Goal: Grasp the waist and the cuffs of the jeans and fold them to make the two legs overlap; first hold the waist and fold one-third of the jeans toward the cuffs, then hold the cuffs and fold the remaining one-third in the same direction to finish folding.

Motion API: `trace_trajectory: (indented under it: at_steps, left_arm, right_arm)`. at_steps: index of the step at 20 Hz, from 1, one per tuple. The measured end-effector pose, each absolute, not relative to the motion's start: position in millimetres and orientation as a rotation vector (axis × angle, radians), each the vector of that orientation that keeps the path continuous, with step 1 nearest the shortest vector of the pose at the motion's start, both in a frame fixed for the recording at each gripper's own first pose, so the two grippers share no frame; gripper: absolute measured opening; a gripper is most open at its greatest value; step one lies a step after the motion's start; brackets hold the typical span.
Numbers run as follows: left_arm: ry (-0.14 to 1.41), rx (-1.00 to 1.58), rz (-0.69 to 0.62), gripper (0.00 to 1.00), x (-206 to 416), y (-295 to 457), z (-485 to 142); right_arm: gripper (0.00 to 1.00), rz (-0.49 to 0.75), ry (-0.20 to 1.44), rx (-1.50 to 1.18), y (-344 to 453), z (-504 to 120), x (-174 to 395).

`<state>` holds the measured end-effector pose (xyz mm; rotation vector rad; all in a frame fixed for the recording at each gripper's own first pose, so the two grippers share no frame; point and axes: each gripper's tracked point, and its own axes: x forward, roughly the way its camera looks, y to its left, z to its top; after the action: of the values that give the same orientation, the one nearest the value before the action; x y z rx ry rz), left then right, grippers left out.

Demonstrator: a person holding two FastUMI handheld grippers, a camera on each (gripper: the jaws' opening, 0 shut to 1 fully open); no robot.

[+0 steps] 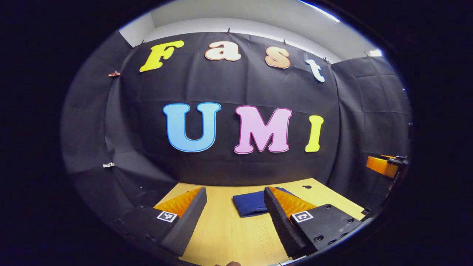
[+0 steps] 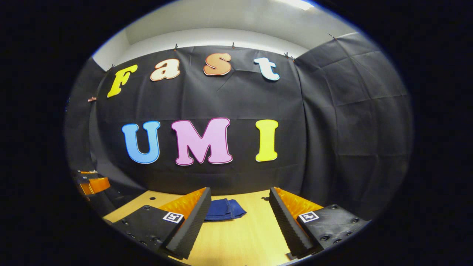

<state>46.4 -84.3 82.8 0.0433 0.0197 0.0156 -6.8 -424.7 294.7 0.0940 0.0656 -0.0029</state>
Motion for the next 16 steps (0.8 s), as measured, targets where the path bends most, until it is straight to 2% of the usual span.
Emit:
trace_trajectory:
  at_steps: [8,9,14,15,16]
  left_arm:
    - [-0.062,-0.008,0.033,0.96,56,-111,109]
    - [-0.068,-0.028,0.032,0.96,50,-112,82]
    - [-0.061,-0.007,0.04,0.96,59,-116,79]
    - [-0.059,0.0,0.045,0.92,60,-115,80]
    - [-0.061,-0.001,0.06,0.96,60,-114,81]
  right_arm:
    - [0.96,0.11,0.092,0.021,-419,287,-7]
    - [0.96,0.116,0.093,0.029,-418,287,-4]
    - [0.96,0.138,0.074,0.032,-422,296,10]
    - [0.96,0.139,0.07,0.028,-424,296,11]
    - [0.96,0.141,0.073,0.025,-425,295,13]
